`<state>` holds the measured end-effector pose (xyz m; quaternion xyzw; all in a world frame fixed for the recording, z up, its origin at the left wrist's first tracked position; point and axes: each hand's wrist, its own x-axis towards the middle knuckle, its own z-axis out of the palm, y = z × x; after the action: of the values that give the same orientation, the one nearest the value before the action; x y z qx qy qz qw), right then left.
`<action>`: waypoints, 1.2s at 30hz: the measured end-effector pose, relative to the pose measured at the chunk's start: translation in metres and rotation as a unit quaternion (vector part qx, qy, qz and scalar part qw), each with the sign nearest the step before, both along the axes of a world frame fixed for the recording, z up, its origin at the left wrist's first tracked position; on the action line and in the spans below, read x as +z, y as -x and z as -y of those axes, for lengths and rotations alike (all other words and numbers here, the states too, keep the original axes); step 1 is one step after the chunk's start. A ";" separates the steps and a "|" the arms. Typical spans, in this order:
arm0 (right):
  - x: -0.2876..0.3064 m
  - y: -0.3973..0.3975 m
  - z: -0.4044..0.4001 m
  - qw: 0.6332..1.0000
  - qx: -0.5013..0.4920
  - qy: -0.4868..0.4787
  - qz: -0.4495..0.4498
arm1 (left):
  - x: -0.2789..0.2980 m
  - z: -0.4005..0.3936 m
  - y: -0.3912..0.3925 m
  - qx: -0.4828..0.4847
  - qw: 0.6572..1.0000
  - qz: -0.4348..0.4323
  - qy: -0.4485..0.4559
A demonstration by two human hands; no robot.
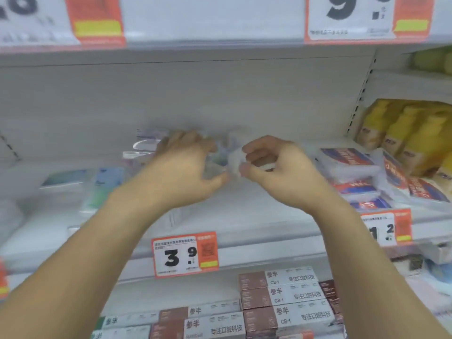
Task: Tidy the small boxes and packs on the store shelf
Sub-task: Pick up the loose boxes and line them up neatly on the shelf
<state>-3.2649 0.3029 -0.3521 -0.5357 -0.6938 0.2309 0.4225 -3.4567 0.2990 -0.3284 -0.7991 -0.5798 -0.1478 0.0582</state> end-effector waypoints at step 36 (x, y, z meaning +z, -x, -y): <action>0.039 0.120 -0.074 0.955 0.163 0.047 0.242 | -0.020 -0.011 0.132 0.044 0.977 0.022 0.206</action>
<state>-3.3847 0.3767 -0.3132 -0.4742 -0.8414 0.1926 0.1733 -3.5885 0.3103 -0.3480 -0.7643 -0.6335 -0.0399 -0.1140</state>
